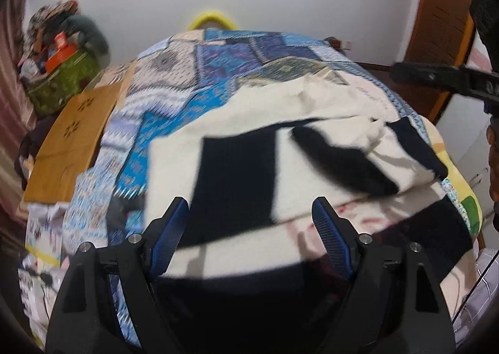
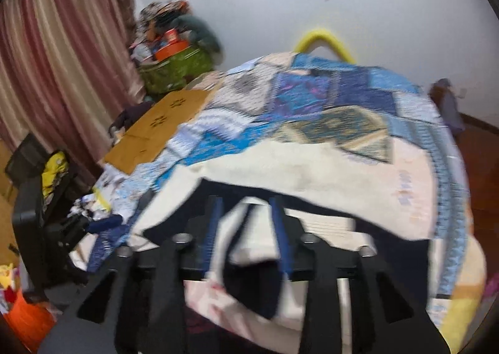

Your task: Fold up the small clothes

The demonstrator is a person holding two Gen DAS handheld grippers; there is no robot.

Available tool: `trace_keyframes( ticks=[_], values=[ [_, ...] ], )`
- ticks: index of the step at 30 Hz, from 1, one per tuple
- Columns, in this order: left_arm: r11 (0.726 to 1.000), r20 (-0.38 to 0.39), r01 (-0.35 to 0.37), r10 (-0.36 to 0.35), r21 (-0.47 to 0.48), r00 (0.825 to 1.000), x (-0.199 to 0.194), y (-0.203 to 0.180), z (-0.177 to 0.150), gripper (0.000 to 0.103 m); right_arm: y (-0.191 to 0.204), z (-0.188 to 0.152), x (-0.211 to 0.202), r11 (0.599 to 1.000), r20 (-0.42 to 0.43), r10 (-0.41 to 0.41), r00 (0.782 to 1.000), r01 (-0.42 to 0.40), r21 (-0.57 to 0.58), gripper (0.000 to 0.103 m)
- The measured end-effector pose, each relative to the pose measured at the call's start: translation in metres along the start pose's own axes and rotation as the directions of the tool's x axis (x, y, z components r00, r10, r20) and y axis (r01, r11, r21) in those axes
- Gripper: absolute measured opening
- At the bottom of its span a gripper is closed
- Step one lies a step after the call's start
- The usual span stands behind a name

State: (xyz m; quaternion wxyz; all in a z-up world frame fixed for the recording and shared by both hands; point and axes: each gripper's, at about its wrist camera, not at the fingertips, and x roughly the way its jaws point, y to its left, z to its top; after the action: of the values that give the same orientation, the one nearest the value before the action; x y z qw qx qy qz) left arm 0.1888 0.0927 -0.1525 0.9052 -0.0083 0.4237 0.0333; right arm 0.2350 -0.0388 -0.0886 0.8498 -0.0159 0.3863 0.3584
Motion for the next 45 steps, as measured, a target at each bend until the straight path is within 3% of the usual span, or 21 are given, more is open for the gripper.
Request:
trace_keyframes(
  ticks=[8,16,18,19,21,24,28,33,36,40,45],
  values=[
    [0.986,-0.049,0.012,-0.004,0.165,0.999,0.047,-0.074,0.036,0.082,-0.084,-0.04,-0.051,0.982,0.007,-0.167,0.986,0.166,0.096,0.05],
    [0.943,-0.081,-0.116,0.148,0.311,0.986,0.107,-0.118,0.049,0.081,-0.145,-0.095,-0.059,0.953,-0.077,-0.19,0.979,0.203,0.224,0.05],
    [0.94,-0.068,-0.132,0.161,0.313,0.985,0.112,-0.12,0.051,0.067,-0.154,-0.106,-0.055,0.948,-0.097,-0.179,0.979,0.198,0.249,0.05],
    [0.942,-0.063,-0.137,0.164,0.307,0.984,0.113,-0.119,0.053,0.062,-0.155,-0.109,-0.054,0.947,-0.102,-0.174,0.98,0.194,0.255,0.05],
    [0.953,-0.062,-0.129,0.152,0.274,0.987,0.111,-0.112,0.057,0.037,-0.159,-0.118,-0.049,0.945,-0.118,-0.158,0.98,0.185,0.271,0.05],
    [0.981,-0.077,-0.115,0.128,0.156,0.989,0.104,-0.081,0.065,0.018,-0.161,-0.123,-0.041,0.945,-0.134,-0.138,0.981,0.171,0.278,0.05],
    [0.995,-0.106,-0.103,0.103,0.002,0.989,0.095,-0.026,0.064,0.016,-0.162,-0.124,-0.038,0.948,-0.12,-0.121,0.985,0.15,0.281,0.05],
    [0.992,-0.161,-0.098,0.084,-0.075,0.983,0.096,0.015,0.045,0.017,-0.163,-0.122,-0.03,0.948,-0.124,-0.115,0.986,0.146,0.282,0.05],
    [0.99,-0.174,-0.061,0.039,-0.125,0.984,0.097,0.028,0.033,0.016,-0.163,-0.122,-0.024,0.947,-0.127,-0.112,0.986,0.144,0.286,0.05],
    [0.99,-0.14,-0.043,0.024,-0.133,0.99,0.09,0.03,0.031,0.008,-0.166,-0.12,-0.019,0.941,-0.127,-0.089,0.988,0.125,0.314,0.05],
    [0.997,-0.016,-0.029,0.028,-0.077,0.999,0.058,0.024,0.056,0.007,-0.166,-0.114,-0.018,0.936,-0.129,-0.094,0.987,0.132,0.327,0.051]
  ],
)
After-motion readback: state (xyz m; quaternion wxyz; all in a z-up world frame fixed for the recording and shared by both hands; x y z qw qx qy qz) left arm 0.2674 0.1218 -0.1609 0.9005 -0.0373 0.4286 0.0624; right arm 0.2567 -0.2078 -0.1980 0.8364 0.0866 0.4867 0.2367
